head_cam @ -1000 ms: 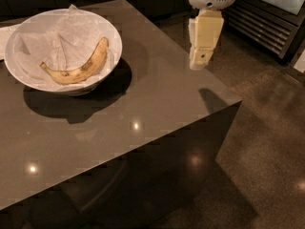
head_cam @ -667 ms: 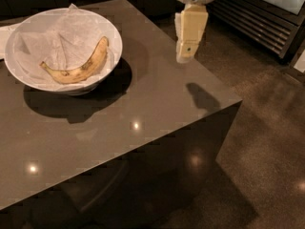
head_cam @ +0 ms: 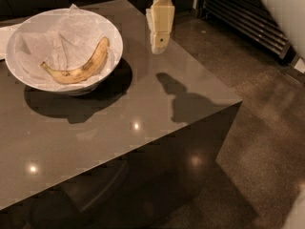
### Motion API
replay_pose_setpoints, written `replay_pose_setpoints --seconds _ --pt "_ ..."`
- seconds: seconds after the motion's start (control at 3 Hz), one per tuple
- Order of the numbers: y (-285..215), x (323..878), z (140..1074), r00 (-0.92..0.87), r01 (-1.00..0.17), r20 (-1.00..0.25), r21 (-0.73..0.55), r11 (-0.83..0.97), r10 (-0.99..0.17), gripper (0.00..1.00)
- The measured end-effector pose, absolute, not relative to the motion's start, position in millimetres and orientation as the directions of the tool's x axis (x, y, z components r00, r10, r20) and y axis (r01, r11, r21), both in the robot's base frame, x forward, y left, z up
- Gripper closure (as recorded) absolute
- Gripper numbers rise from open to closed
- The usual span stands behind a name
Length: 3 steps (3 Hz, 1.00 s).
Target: Pick banana from white bowl
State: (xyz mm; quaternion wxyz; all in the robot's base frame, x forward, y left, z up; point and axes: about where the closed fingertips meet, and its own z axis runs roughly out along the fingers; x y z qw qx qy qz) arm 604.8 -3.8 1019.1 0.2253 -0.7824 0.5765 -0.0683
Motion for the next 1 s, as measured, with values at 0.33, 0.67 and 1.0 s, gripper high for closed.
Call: replay_pose_setpoints --seconds 0.33,0.67,1.0 --pt "-4 605 1021 0.326 -0.868 -0.158 -0.441 -0.229 -0.932 0.0" --pt "4 615 1017 0.351 -0.864 -0.17 -0.439 -0.248 -0.921 0.0" --pt "23 629 1010 0.396 -0.858 -0.173 -0.419 -0.297 -0.902 0.01"
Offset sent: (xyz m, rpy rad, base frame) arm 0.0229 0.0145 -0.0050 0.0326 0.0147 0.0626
